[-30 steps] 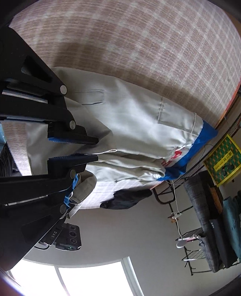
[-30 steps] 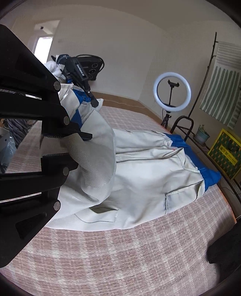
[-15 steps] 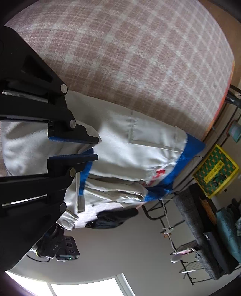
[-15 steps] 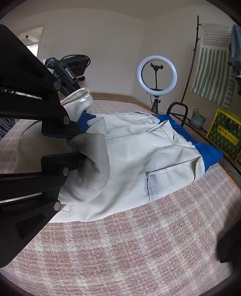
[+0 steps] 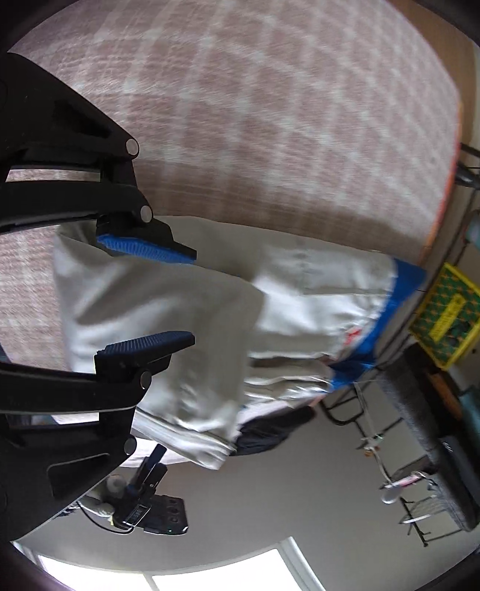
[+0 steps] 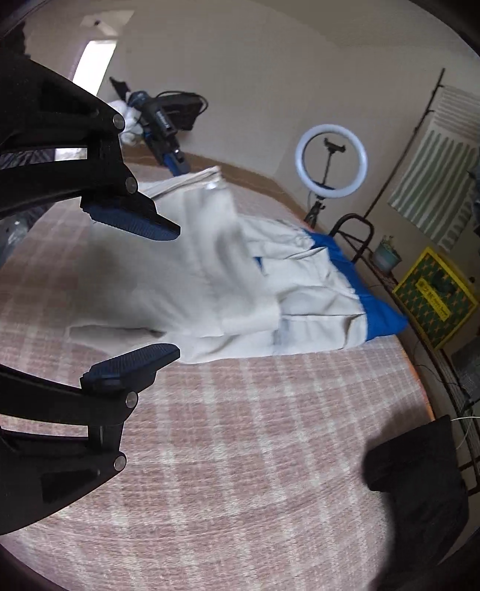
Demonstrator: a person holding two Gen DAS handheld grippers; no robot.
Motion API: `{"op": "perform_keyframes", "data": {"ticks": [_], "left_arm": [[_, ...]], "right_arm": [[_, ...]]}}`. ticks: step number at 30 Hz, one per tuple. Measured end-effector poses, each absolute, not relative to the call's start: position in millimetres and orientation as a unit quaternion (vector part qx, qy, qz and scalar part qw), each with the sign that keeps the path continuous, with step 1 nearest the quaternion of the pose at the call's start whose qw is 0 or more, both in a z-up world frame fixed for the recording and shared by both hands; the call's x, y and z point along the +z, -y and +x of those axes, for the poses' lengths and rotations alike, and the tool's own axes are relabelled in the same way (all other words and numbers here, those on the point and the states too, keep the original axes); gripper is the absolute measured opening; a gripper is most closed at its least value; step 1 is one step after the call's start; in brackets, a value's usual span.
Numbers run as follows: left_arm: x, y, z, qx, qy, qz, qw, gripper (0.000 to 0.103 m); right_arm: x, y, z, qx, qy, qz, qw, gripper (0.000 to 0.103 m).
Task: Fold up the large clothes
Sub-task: 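Carry the hem over the jacket toward the collar with both grippers, then lay the hem down near the collar and open both grippers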
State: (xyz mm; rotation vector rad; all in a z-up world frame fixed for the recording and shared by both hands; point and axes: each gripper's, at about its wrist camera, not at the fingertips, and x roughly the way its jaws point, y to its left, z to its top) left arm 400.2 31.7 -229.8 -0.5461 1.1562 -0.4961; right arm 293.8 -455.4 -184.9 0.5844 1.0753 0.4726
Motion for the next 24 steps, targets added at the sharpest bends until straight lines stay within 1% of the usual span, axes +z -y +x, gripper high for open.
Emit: {"op": "perform_keyframes", "data": {"ticks": [2,4,11,12,13,14,15,16,18,20,21,22,24], "left_arm": [[-241.8,-28.4,397.2,-0.230,-0.550,-0.251,0.763,0.037],[-250.2,-26.6,396.0,-0.229,-0.557,-0.263,0.754,0.037],[-259.3,-24.1,398.9,-0.238,-0.557,-0.299,0.738,0.038],[-260.2,-23.7,398.9,-0.240,-0.555,-0.301,0.737,0.036],[-260.0,-24.8,399.1,-0.242,-0.555,-0.303,0.736,0.031],[-260.1,-24.5,398.9,-0.241,-0.555,-0.304,0.736,0.016],[-258.8,-22.8,398.9,-0.239,-0.554,-0.302,0.738,0.011],[-253.1,-22.2,395.2,-0.231,-0.546,-0.295,0.749,0.008],[-234.5,-21.3,382.0,-0.210,-0.527,-0.278,0.775,0.005],[-215.4,-20.1,370.0,-0.198,-0.497,-0.247,0.808,0.005],[-208.9,-17.3,365.4,-0.193,-0.479,-0.224,0.827,0.005],[-209.9,-10.2,365.5,-0.186,-0.468,-0.183,0.845,0.005],[-228.6,-1.3,374.9,-0.167,-0.488,-0.143,0.845,0.009]], "right_arm": [[-193.7,449.6,290.7,0.225,-0.509,0.258,0.790,0.058],[-197.9,445.9,291.4,0.234,-0.511,0.258,0.786,0.056],[-198.2,435.4,303.3,0.250,-0.499,0.257,0.789,0.056],[-198.8,434.2,303.8,0.251,-0.499,0.255,0.790,0.055],[-199.8,432.9,304.3,0.250,-0.499,0.251,0.790,0.049],[-200.9,431.7,304.8,0.248,-0.502,0.247,0.791,0.036],[-202.3,430.1,305.3,0.241,-0.506,0.239,0.793,0.027],[-203.1,429.0,305.1,0.236,-0.509,0.232,0.795,0.015],[-196.4,427.3,301.4,0.232,-0.499,0.221,0.805,0.009],[-185.3,424.6,298.1,0.234,-0.487,0.198,0.818,0.004],[-182.8,424.1,298.2,0.230,-0.484,0.190,0.823,0.004],[-185.5,424.4,300.6,0.222,-0.488,0.186,0.823,0.003],[-201.3,424.3,308.3,0.202,-0.511,0.193,0.813,0.003]]}}
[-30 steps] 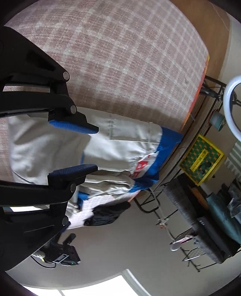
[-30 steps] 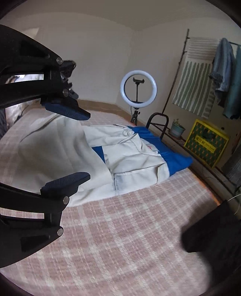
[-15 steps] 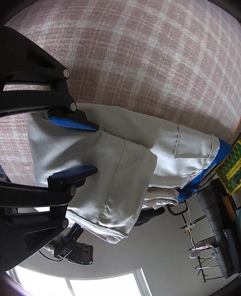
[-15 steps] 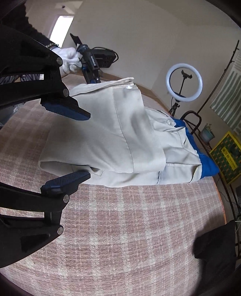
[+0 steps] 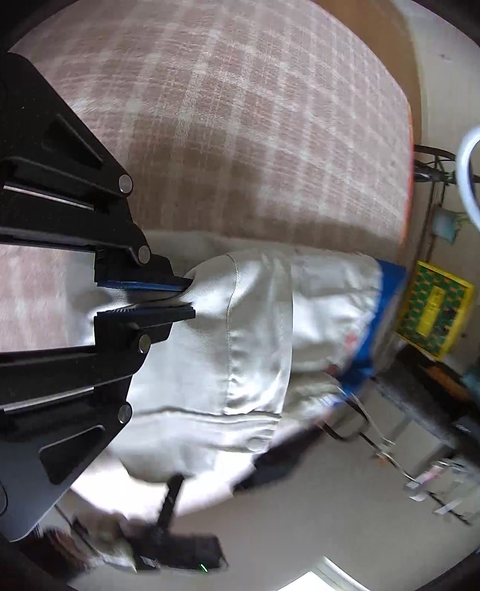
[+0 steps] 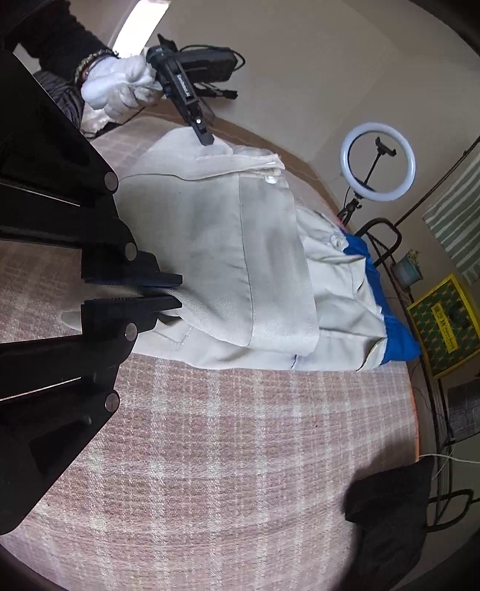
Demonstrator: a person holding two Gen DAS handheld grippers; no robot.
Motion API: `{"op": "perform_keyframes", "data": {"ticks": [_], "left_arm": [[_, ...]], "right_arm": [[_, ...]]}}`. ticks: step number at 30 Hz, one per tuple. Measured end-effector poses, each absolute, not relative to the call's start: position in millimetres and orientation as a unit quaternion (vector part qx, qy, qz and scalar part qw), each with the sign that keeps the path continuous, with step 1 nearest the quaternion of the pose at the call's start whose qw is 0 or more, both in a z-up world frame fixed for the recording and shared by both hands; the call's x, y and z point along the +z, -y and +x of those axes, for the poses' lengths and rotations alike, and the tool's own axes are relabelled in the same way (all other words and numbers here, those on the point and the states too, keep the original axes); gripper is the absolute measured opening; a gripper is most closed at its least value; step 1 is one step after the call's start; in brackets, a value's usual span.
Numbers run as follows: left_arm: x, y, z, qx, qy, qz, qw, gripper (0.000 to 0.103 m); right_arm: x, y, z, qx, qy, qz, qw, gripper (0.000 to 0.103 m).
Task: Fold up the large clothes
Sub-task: 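Lay the hem down near the collar and open both grippers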
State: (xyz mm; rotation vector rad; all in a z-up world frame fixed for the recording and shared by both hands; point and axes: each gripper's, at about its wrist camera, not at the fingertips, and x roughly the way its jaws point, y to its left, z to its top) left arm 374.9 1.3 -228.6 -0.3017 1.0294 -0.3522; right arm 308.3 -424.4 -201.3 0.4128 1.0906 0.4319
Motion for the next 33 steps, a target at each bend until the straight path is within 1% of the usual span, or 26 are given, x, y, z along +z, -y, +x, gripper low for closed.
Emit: {"op": "perform_keyframes", "data": {"ticks": [2,3,4,5,6,7,11,14,18,22,24,26,29,33], "left_arm": [[-247.4,1.9,376.9,-0.145,-0.497,-0.135,0.845,0.015],[-248.7,5.5,374.7,-0.137,-0.492,-0.125,0.850,0.015],[-244.8,7.9,372.2,-0.133,-0.487,-0.116,0.855,0.015],[-239.8,7.8,371.1,-0.132,-0.488,-0.111,0.856,0.018],[-235.5,4.3,370.3,-0.131,-0.486,-0.109,0.857,0.023],[-230.4,0.2,367.6,-0.128,-0.481,-0.110,0.860,0.024],[-205.9,-14.9,351.5,-0.143,-0.447,-0.123,0.875,0.024],[-195.8,-4.9,345.9,-0.165,-0.421,-0.094,0.887,0.024],[-205.8,21.8,361.7,-0.180,-0.424,-0.054,0.886,0.024],[-241.7,22.9,390.1,-0.165,-0.474,-0.053,0.863,0.024],[-246.2,20.7,392.4,-0.175,-0.459,-0.049,0.870,0.024],[-246.1,24.5,393.8,-0.177,-0.452,-0.024,0.874,0.024],[-238.0,20.9,392.4,-0.164,-0.459,-0.034,0.873,0.024],[-200.8,1.5,361.5,-0.165,-0.423,-0.061,0.889,0.024]], "right_arm": [[-211.5,418.8,312.6,0.187,-0.527,0.182,0.809,0.003],[-210.0,415.3,313.1,0.181,-0.528,0.169,0.813,0.003],[-205.8,412.9,313.3,0.178,-0.529,0.156,0.815,0.003],[-199.4,413.0,312.3,0.178,-0.525,0.150,0.818,0.007],[-193.2,415.0,311.1,0.175,-0.519,0.147,0.824,0.007],[-185.2,418.5,307.9,0.169,-0.507,0.144,0.833,0.007],[-156.8,414.0,294.2,0.185,-0.462,0.112,0.860,0.007],[-153.3,392.7,287.7,0.213,-0.445,0.077,0.866,0.007],[-172.3,357.9,294.6,0.228,-0.463,0.029,0.856,0.007],[-195.7,345.2,305.4,0.224,-0.486,0.010,0.845,0.008],[-206.7,345.1,313.6,0.222,-0.500,0.011,0.837,0.008],[-209.9,348.1,318.8,0.220,-0.506,0.030,0.834,0.008],[-197.8,350.7,319.4,0.202,-0.514,0.048,0.832,0.008],[-156.2,354.7,294.5,0.200,-0.469,0.035,0.860,0.009]]}}
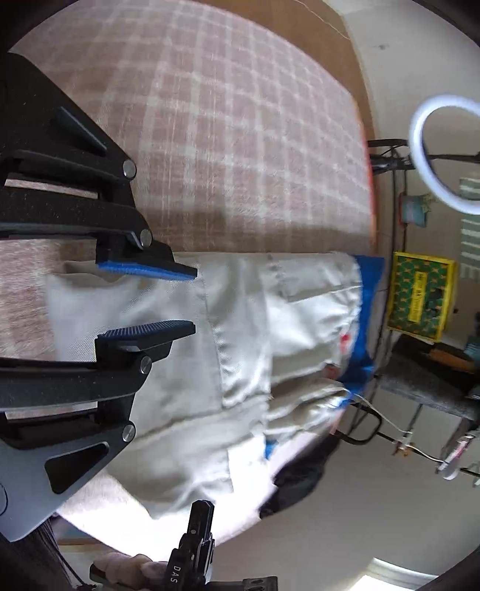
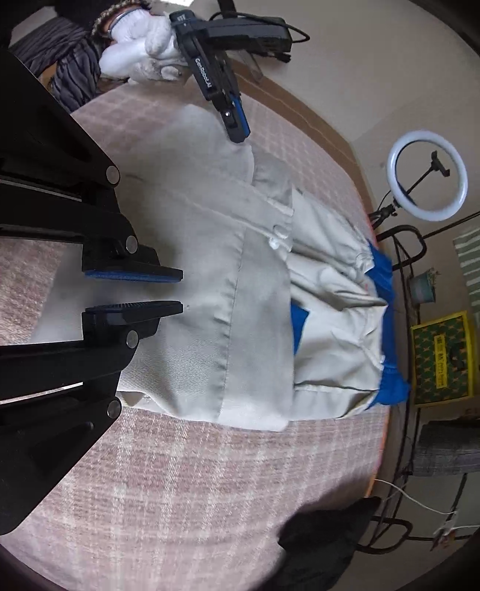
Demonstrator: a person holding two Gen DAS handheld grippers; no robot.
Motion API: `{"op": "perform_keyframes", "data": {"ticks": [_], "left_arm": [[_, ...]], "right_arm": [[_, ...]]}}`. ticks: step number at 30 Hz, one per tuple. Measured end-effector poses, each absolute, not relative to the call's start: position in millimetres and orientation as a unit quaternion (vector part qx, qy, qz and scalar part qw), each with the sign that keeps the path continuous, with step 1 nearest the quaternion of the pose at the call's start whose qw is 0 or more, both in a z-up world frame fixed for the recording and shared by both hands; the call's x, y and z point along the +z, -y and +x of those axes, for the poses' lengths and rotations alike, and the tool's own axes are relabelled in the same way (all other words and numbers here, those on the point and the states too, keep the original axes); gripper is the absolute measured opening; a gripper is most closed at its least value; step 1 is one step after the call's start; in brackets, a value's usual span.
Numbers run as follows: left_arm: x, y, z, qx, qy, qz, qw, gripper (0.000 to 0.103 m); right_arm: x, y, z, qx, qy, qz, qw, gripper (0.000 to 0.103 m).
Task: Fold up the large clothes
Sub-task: 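Lay the hem down near the collar and open both grippers, then reach both grippers to the blue collar end and grasp it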
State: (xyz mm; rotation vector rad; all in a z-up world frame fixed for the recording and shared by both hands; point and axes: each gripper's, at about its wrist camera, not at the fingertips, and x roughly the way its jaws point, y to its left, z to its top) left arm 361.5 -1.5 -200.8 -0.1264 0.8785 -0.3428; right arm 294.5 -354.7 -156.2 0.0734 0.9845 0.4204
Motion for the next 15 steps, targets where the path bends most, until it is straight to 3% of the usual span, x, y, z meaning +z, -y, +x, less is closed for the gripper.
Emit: {"op": "perform_keyframes", "data": {"ticks": [12,14,15], "left_arm": [[-49.8,-59.5,287.3,-0.181,-0.300,-0.122,0.929,0.024],[-26.9,-63.0,274.0,-0.183,-0.280,-0.123,0.935,0.025],[-10.9,-64.4,265.9,-0.185,-0.268,-0.121,0.938,0.029]], "right_arm": [[-22.5,384.2,182.7,0.181,-0.325,0.086,0.924,0.009],[0.2,388.5,165.1,0.179,-0.305,0.083,0.932,0.016],[10.8,390.8,155.8,0.178,-0.294,0.080,0.936,0.025]]}}
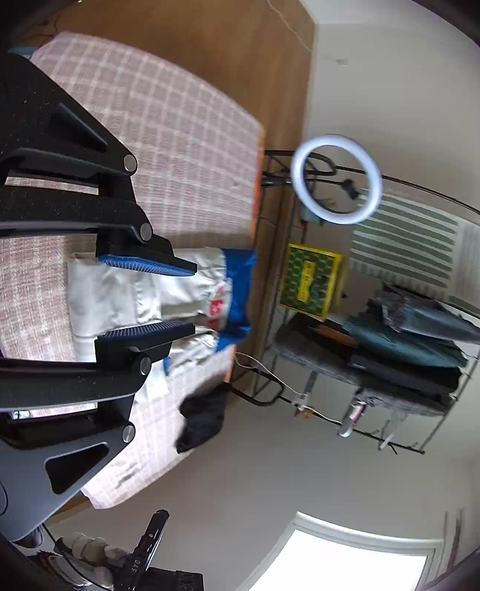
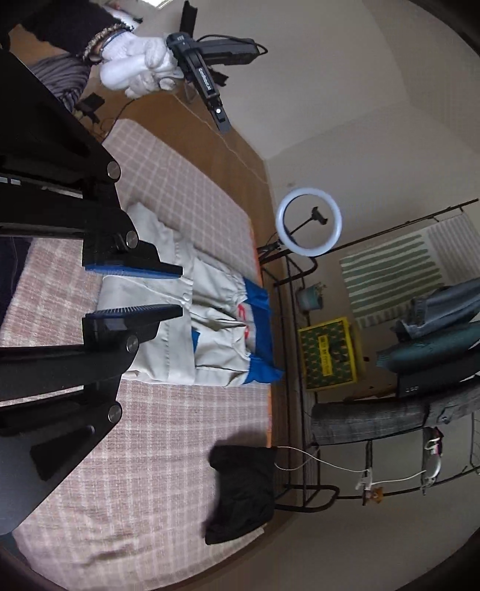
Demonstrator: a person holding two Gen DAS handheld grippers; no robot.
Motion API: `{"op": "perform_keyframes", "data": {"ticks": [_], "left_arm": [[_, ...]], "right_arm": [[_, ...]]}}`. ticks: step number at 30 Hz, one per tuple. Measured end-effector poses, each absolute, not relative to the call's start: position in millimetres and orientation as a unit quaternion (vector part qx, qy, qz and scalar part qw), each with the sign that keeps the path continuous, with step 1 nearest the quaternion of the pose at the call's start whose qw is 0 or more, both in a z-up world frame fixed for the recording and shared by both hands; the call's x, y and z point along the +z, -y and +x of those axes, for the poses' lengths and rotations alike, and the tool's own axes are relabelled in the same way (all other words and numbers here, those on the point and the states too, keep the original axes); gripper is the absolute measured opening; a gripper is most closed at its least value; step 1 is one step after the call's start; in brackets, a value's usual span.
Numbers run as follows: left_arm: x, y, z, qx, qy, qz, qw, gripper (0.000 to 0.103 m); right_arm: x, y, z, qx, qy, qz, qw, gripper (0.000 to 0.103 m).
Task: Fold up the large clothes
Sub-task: 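Reach both grippers to the blue collar end and grasp it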
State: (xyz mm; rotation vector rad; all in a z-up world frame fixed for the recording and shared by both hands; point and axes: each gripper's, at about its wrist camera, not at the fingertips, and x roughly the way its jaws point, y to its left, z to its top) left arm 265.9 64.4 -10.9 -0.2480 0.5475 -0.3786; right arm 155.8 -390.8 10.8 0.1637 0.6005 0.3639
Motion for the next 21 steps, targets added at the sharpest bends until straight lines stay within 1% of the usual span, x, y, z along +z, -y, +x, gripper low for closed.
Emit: {"op": "perform_keyframes", "data": {"ticks": [1,2,7,8,11,12,16,17,20,21], "left_arm": [[1.5,-65.3,260.1,-0.188,-0.259,-0.122,0.940,0.032],[13.4,-66.8,254.6,-0.190,-0.250,-0.123,0.941,0.036],[65.2,-65.9,237.6,-0.202,-0.222,-0.118,0.946,0.036],[73.5,-66.2,235.4,-0.203,-0.220,-0.117,0.947,0.038],[98.3,-62.9,234.4,-0.208,-0.213,-0.107,0.949,0.048],[106.0,-61.5,235.9,-0.211,-0.213,-0.104,0.948,0.049],[131.9,-57.0,256.4,-0.218,-0.205,-0.094,0.950,0.049],[136.5,-56.2,267.0,-0.218,-0.206,-0.093,0.950,0.050],[137.2,-57.4,296.5,-0.219,-0.208,-0.098,0.948,0.059],[133.1,-57.8,309.6,-0.218,-0.211,-0.099,0.948,0.059]], "right_arm": [[21.1,392.1,148.5,0.177,-0.283,0.077,0.939,0.031],[31.2,392.6,141.4,0.179,-0.275,0.073,0.942,0.032],[65.4,396.9,122.6,0.176,-0.245,0.059,0.952,0.032],[69.3,398.8,122.4,0.180,-0.243,0.062,0.951,0.032],[82.1,406.7,120.5,0.178,-0.235,0.077,0.952,0.032],[84.3,410.2,122.6,0.180,-0.233,0.087,0.952,0.032],[95.3,419.0,137.9,0.189,-0.232,0.105,0.949,0.032],[96.8,419.5,146.3,0.191,-0.232,0.104,0.948,0.032],[98.8,417.1,174.0,0.189,-0.235,0.088,0.949,0.032],[98.0,416.1,186.1,0.189,-0.237,0.082,0.949,0.032]]}}
